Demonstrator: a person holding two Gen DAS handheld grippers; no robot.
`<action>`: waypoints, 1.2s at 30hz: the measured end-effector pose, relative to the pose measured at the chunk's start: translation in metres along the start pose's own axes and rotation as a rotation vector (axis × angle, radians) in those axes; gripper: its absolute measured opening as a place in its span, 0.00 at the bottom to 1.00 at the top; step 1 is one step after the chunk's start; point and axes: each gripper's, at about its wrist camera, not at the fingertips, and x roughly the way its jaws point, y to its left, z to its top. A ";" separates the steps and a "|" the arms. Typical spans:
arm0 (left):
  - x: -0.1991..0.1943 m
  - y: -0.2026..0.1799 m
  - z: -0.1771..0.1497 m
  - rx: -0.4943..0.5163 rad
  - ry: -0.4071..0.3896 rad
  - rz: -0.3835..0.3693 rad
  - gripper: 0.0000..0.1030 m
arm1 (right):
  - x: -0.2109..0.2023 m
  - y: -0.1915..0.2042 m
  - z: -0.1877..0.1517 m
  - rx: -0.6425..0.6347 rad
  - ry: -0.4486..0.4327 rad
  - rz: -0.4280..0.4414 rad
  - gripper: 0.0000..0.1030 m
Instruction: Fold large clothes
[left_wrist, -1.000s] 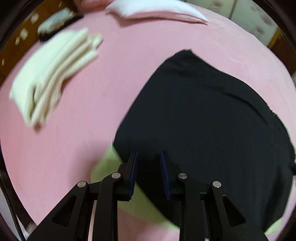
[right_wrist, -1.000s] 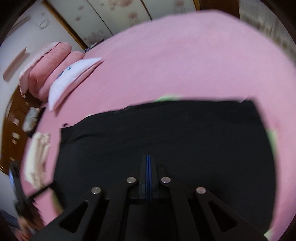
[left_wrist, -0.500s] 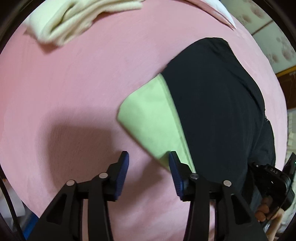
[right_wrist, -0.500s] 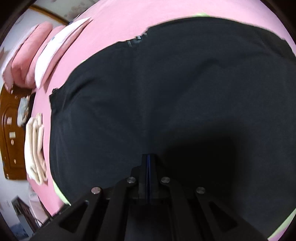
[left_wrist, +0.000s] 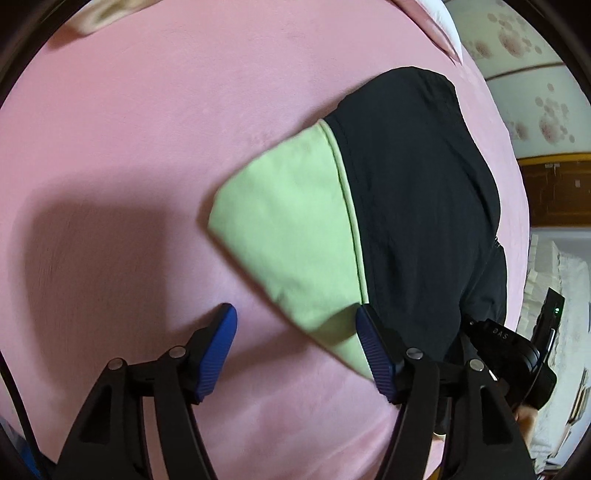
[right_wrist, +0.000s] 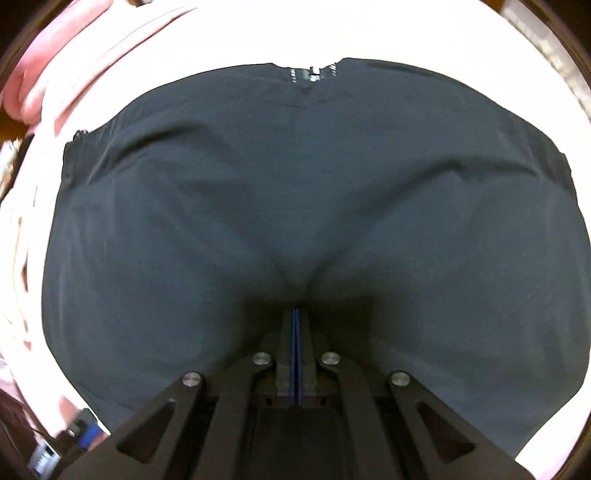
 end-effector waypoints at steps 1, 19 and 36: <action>0.001 0.000 0.004 0.010 -0.008 -0.013 0.63 | 0.000 0.002 -0.001 0.000 -0.004 -0.008 0.00; 0.019 -0.003 0.032 -0.146 -0.049 -0.270 0.29 | -0.008 -0.013 -0.008 0.153 -0.049 0.017 0.00; -0.048 -0.085 0.004 0.224 -0.257 -0.407 0.18 | -0.008 -0.040 0.008 0.156 -0.025 0.096 0.00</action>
